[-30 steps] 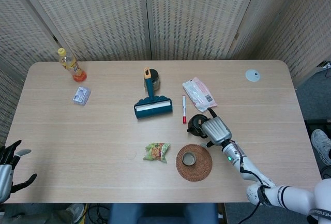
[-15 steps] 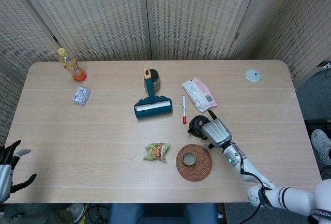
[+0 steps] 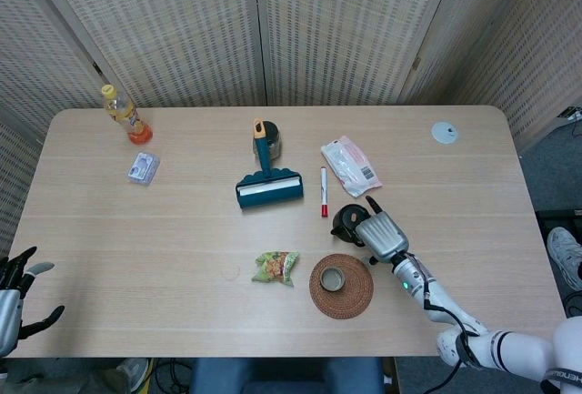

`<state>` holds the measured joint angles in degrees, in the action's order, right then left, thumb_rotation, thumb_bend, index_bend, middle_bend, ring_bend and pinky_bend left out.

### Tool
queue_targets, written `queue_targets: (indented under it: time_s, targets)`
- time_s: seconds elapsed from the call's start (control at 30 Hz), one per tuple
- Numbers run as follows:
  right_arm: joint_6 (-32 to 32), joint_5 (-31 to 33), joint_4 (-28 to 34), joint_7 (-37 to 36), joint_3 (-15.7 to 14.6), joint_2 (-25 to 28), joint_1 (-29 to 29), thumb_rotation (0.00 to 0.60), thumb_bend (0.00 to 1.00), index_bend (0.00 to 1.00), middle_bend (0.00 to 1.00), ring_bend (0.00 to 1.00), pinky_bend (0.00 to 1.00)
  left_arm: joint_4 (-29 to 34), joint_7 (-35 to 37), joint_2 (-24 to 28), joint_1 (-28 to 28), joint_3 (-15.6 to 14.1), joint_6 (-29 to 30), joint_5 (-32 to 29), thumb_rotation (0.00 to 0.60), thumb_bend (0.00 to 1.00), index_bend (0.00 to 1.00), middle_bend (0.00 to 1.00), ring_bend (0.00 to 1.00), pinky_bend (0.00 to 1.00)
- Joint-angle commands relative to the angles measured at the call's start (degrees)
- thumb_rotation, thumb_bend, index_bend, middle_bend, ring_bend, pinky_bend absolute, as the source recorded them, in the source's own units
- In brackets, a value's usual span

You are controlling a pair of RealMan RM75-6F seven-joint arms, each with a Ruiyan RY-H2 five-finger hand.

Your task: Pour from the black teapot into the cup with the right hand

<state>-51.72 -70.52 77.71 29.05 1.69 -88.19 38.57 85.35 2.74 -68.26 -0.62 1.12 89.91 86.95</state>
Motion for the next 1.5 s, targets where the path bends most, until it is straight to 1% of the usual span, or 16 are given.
queue_targets:
  time_s: [0.03,0.33,0.5,0.63,0.73,0.8,0.87,1.1,1.17,1.27,1.43,1.47,1.5]
  targets:
    - [-0.05,-0.19,-0.16,0.26,-0.21,-0.12,-0.08,0.480,0.00,0.62,0.62,0.53,0.00,-0.04,0.04,-0.02,-0.01,0.00,0.01,0.00,0.600,0.18,0.28,0.09,0.12,0.04]
    - [0.01,-0.72,-0.38,0.92,-0.84,-0.34,-0.38,0.482,0.00,0.62,0.62,0.53,0.00,-0.29,0.29,-0.08,-0.09,-0.02,-0.02,-0.08,0.600,0.18,0.28,0.09,0.12,0.04]
    - [-0.03,-0.98,-0.18,0.84,-1.01,-0.21,-0.60,0.491,0.00,0.64,0.63,0.55,0.00,-0.39,0.40,-0.14,-0.08,-0.01,-0.02,-0.04,0.600,0.18,0.28,0.09,0.12,0.04]
    - [-0.10,-1.30,-0.14,0.54,-1.12,-0.09,-0.78,0.525,0.00,0.67,0.66,0.57,0.00,-0.39,0.39,-0.12,-0.10,-0.01,-0.01,-0.04,0.600,0.18,0.28,0.09,0.12,0.04]
    - [-0.01,-1.29,-0.28,0.24,-1.02,-0.11,-0.84,0.554,0.00,0.71,0.69,0.62,0.00,-0.34,0.39,-0.10,-0.11,0.03,0.03,-0.04,0.600,0.18,0.28,0.09,0.12,0.04]
    - [0.24,-1.06,-0.41,-0.05,-0.83,-0.18,-0.80,0.585,0.00,0.75,0.72,0.67,0.00,-0.32,0.37,-0.06,-0.13,0.00,0.05,-0.01,0.600,0.18,0.28,0.09,0.12,0.04]
    - [0.60,-0.77,-0.55,-0.31,-0.52,-0.23,-0.62,0.599,0.00,0.77,0.75,0.70,0.00,-0.27,0.37,-0.03,-0.16,0.01,0.13,0.02,0.600,0.18,0.28,0.09,0.12,0.04]
    - [2.28,0.42,-0.57,-1.18,0.89,-0.30,0.54,0.600,0.00,0.88,0.87,0.82,0.00,-0.16,0.24,0.00,-0.20,0.01,0.10,-0.06,0.600,0.18,0.28,0.09,0.12,0.04]
    - [2.59,0.60,-0.67,-1.46,1.20,-0.33,0.83,0.600,0.00,0.90,0.89,0.84,0.02,-0.19,0.19,-0.03,-0.19,0.01,0.08,-0.07,0.600,0.18,0.28,0.09,0.12,0.04]
    - [3.23,0.79,-0.80,-2.32,1.56,-0.29,1.22,0.600,0.00,0.92,0.92,0.85,0.05,-0.25,0.26,-0.07,-0.21,0.02,0.03,-0.14,0.600,0.18,0.28,0.09,0.12,0.04]
    - [4.31,0.31,-0.61,-4.75,1.79,0.34,1.71,0.597,0.00,0.94,0.94,0.86,0.06,-0.28,0.23,-0.10,-0.22,-0.02,0.01,-0.11,0.600,0.18,0.28,0.09,0.12,0.04]
    - [4.42,0.11,-0.56,-5.22,1.83,0.57,1.81,0.571,0.00,0.94,0.94,0.86,0.06,-0.23,0.22,-0.09,-0.21,0.00,0.01,-0.11,0.600,0.18,0.28,0.09,0.12,0.04]
    - [4.58,0.09,-0.45,-5.59,1.88,0.77,1.87,0.521,0.00,0.94,0.94,0.86,0.06,-0.21,0.19,-0.08,-0.21,0.01,0.00,-0.12,0.600,0.18,0.28,0.09,0.12,0.04]
